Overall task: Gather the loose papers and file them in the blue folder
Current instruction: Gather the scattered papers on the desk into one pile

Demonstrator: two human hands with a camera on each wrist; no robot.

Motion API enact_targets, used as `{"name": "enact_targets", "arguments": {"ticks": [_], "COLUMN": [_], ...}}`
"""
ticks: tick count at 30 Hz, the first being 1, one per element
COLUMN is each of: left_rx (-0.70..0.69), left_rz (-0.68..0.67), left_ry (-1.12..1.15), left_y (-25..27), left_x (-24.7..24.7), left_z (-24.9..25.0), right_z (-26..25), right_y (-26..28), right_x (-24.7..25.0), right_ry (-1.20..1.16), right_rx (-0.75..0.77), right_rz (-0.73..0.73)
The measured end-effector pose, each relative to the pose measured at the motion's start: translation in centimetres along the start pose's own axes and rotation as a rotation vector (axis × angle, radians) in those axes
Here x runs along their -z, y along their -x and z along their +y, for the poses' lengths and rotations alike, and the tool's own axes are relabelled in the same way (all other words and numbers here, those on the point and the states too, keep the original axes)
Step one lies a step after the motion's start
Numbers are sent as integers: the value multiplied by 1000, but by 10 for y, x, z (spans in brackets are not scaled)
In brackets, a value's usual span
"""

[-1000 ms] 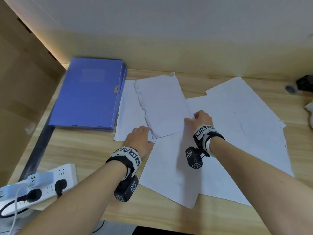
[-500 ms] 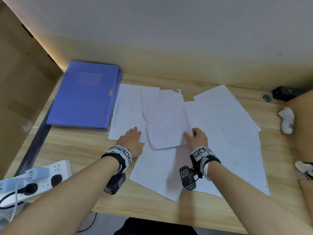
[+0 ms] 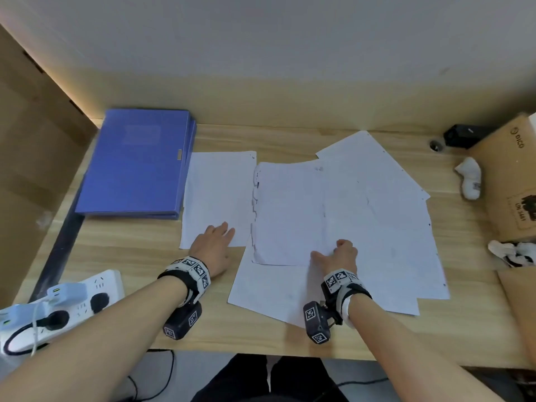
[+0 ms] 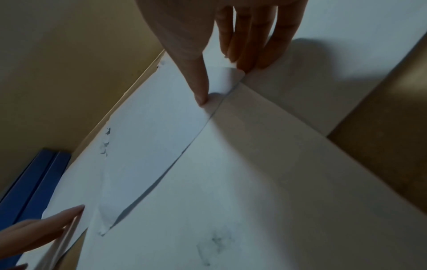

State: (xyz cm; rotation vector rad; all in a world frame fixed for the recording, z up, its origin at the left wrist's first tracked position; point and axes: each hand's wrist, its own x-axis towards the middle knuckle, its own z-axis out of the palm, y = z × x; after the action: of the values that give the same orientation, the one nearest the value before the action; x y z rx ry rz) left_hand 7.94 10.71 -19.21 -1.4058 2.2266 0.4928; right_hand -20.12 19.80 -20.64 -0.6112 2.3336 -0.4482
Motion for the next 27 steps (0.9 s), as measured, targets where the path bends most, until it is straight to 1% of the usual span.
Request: {"name": "enact_targets", "arguments": {"ticks": [4,6,11,13,16,20,24,25,27], "left_rx": [-94,-127,-108,-94,-83,-29,31,47,107], "left_rz": [96,134,152,159,187,274,286,284,322], "left_ry": [-157,-242,-293,-291,-216,18,147,194,326], "left_y": [10,10,13,14,16,19,23,25,31], "left_x": [-10,-11,-10,-10,-11,-18,-23,-22,-13], "left_z": [0,0,10,13,12,7,8,8,6], "right_z": [1,0,6,11,20,18,12,11,9], "right_y": [-7,-8,-10,-12,-18,-19,-11,-8,-5], "right_x": [0,1,-4,-3,3,12,11,13,21], "right_ry": [37,57,9,43,69,148,107,98,48], "right_rx": [49,64,83,102,90,12,8,5,13], "right_rz": [-73,-71,-52,-33,6,-16,-26,-25,-45]}}
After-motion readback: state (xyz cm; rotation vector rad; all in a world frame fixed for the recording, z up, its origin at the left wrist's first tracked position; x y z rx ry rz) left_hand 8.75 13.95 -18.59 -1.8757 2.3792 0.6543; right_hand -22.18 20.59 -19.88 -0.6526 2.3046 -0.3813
